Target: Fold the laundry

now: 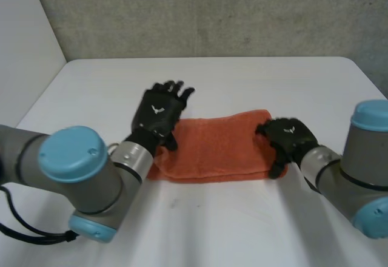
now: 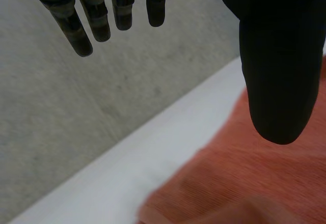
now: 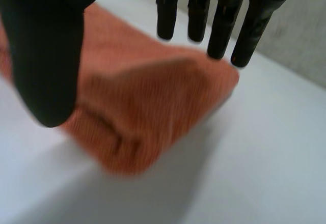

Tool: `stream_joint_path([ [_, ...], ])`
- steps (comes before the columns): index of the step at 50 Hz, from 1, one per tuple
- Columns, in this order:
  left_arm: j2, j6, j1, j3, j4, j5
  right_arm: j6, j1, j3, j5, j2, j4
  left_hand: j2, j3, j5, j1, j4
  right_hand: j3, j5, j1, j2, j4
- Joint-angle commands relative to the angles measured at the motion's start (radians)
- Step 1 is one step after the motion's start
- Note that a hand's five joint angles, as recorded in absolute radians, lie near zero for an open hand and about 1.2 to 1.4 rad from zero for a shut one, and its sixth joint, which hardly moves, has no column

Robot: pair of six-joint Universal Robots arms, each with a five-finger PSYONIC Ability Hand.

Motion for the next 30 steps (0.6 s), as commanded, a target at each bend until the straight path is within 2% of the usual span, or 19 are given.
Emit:
stream_joint_path([
  [1,-0.047,0.001,-0.003,0.009,-0.049,-0.006,-0.053,-0.040,0.024,-0.077,0.085,-0.047,0.010,0.007,-0.031,0.003,0.007,0.515,0.519,0.573,0.517,0.516],
  [2,-0.039,0.000,0.000,0.000,-0.059,-0.008,-0.070,-0.041,0.015,-0.076,0.093,-0.055,0.010,0.007,-0.031,0.003,0.007,0.899,0.902,0.956,0.900,0.899],
  [4,-0.027,0.000,0.009,-0.013,-0.075,-0.008,-0.088,-0.038,0.000,-0.074,0.088,-0.061,0.010,0.007,-0.031,0.003,0.007,0.991,0.995,1.049,0.993,0.992],
  [8,0.036,0.000,0.029,-0.060,-0.099,-0.023,-0.148,-0.015,-0.087,-0.033,0.071,-0.079,0.010,0.007,-0.031,0.003,0.007,0.992,0.996,1.050,0.994,0.993],
  [11,0.105,0.001,0.075,-0.117,-0.104,-0.071,-0.156,0.021,-0.141,-0.012,0.062,-0.070,0.010,0.007,-0.031,0.003,0.007,0.992,0.996,1.050,0.994,0.993],
  [13,0.159,0.000,0.117,-0.152,-0.107,-0.118,-0.154,0.192,-0.286,0.004,0.077,-0.038,0.010,0.007,-0.031,0.003,0.007,0.992,0.996,1.050,0.994,0.993],
  [14,0.159,0.000,0.117,-0.152,-0.107,-0.118,-0.154,0.193,-0.287,0.004,0.077,-0.038,0.010,0.007,-0.031,0.003,0.007,0.992,0.996,1.050,0.994,0.993],
  [16,0.199,0.000,0.135,-0.177,-0.108,-0.152,-0.159,0.335,-0.449,0.002,0.173,0.054,0.010,0.007,-0.031,0.003,0.007,0.992,0.996,1.050,0.994,0.993],
  [19,0.216,0.000,0.144,-0.183,-0.110,-0.164,-0.165,0.385,-0.525,-0.005,0.226,0.108,0.010,0.007,-0.031,0.003,0.007,0.992,0.996,1.050,0.994,0.993],
  [21,0.251,-0.002,0.176,-0.194,-0.113,-0.178,-0.191,0.469,-0.641,-0.013,0.331,0.192,0.010,0.007,-0.031,0.003,0.007,0.992,0.996,1.050,0.994,0.993],
  [22,0.251,-0.002,0.177,-0.194,-0.113,-0.178,-0.191,0.469,-0.642,-0.013,0.332,0.192,0.010,0.007,-0.031,0.003,0.007,0.992,0.996,1.050,0.994,0.993],
  [24,0.276,-0.009,0.203,-0.207,-0.112,-0.180,-0.244,0.552,-0.698,-0.015,0.419,0.235,0.010,0.007,-0.031,0.003,0.007,0.992,0.996,1.050,0.994,0.993],
  [28,0.282,-0.011,0.215,-0.208,-0.112,-0.177,-0.285,0.586,-0.714,0.016,0.456,0.238,0.010,0.007,-0.031,0.003,0.007,0.992,0.996,1.050,0.994,0.993],
  [29,0.280,-0.011,0.215,-0.201,-0.112,-0.175,-0.280,0.584,-0.714,0.030,0.450,0.237,0.010,0.007,-0.031,0.003,0.007,0.755,0.759,0.812,0.757,0.756],
  [30,0.280,-0.011,0.215,-0.201,-0.112,-0.175,-0.280,0.584,-0.714,0.030,0.450,0.237,0.010,0.007,-0.031,0.003,0.007,0.753,0.756,0.810,0.754,0.753],
])
